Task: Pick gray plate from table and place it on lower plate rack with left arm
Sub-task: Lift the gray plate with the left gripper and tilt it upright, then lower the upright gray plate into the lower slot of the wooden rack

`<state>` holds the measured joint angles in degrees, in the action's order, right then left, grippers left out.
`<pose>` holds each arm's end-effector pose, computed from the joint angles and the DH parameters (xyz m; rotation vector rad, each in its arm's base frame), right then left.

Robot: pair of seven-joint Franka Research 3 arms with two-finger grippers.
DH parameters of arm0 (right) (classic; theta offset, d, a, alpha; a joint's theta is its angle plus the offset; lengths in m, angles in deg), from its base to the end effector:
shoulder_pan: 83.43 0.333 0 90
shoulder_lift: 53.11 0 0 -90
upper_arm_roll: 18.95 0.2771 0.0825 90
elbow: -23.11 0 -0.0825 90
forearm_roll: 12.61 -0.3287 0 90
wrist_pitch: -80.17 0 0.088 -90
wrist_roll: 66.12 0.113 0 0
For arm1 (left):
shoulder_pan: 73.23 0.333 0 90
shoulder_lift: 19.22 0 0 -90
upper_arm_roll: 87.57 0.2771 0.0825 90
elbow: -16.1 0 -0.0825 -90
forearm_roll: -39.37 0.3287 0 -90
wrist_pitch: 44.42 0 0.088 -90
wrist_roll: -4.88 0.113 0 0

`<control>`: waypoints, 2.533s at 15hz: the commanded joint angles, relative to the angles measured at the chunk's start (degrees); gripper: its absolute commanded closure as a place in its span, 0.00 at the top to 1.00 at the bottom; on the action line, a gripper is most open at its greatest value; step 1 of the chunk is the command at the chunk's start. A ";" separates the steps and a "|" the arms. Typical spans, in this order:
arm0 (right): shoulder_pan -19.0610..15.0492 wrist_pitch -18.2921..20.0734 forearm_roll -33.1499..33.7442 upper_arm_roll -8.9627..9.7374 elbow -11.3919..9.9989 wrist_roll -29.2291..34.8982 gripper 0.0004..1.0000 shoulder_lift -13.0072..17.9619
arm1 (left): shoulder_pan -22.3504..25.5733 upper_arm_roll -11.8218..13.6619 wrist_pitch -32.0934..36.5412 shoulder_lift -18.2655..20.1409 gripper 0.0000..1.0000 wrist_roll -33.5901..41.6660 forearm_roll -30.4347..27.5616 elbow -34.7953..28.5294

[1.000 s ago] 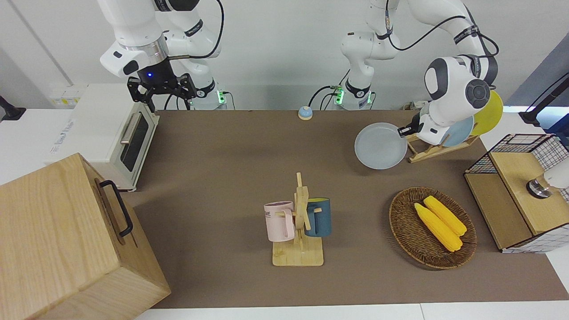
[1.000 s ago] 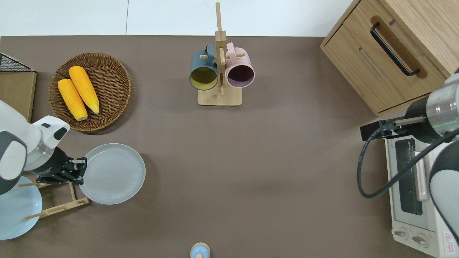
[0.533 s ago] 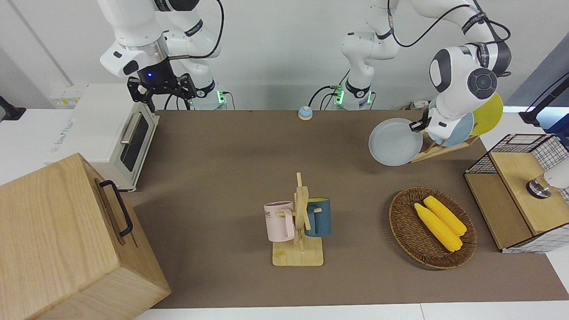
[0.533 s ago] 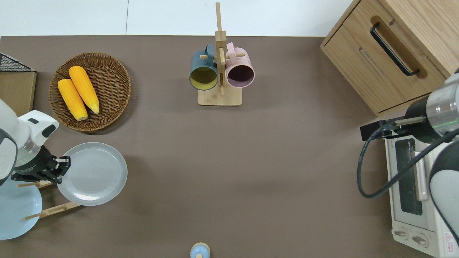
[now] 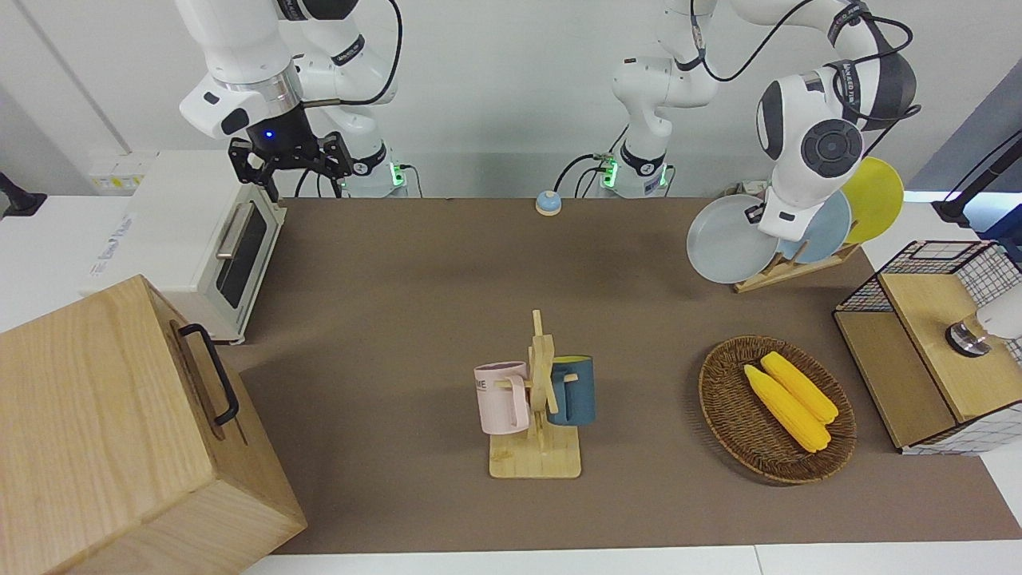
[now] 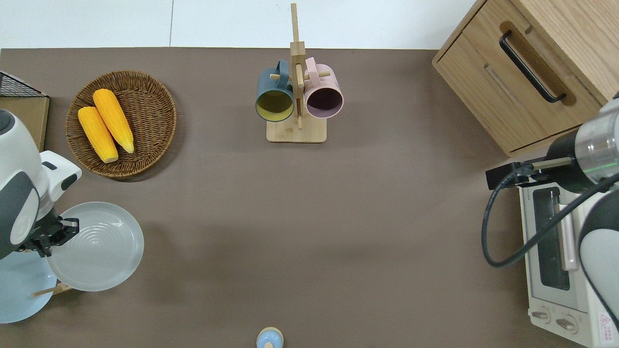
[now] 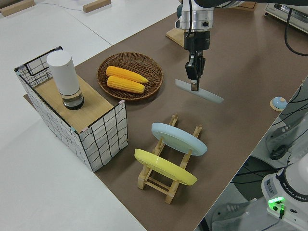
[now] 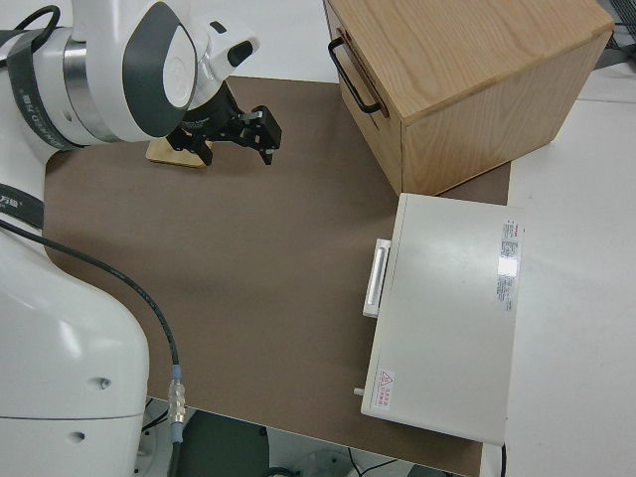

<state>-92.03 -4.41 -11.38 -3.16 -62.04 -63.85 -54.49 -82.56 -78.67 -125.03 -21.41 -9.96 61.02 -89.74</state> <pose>0.4928 0.0578 0.5948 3.1209 0.1315 -0.0497 0.4602 0.0422 0.4516 -2.6225 -0.2940 0.5679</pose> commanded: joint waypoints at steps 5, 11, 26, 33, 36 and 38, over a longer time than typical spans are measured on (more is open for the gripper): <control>-1.06 0.82 0.09 0.99 0.52 0.72 0.98 0.15 | -0.52 -3.09 7.04 0.52 0.00 -4.57 13.85 0.64; -1.06 0.82 0.09 0.99 0.52 0.72 0.98 0.15 | -0.52 -3.71 8.36 0.78 0.00 -8.88 18.78 0.64; -1.06 0.82 0.09 0.99 0.52 0.72 0.98 0.07 | -1.13 -0.55 1.60 -2.99 0.00 -18.97 18.79 -4.54; -1.06 0.73 0.09 0.99 0.52 0.72 0.98 0.07 | -2.45 -1.07 2.65 -4.05 0.00 -20.13 17.21 -6.04; -1.06 0.82 0.09 0.99 0.52 0.72 0.98 0.15 | -2.62 -1.08 2.83 -4.05 0.50 -20.49 15.19 -5.96; -1.06 0.82 0.09 0.99 0.52 0.72 0.98 0.07 | -2.54 -1.08 2.83 -4.05 0.86 -20.31 14.48 -5.78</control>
<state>-92.03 -4.41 -11.38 -3.15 -62.04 -63.85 -54.49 -84.27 -80.26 -122.47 -26.18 -29.21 77.04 -94.80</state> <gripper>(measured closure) 0.013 0.797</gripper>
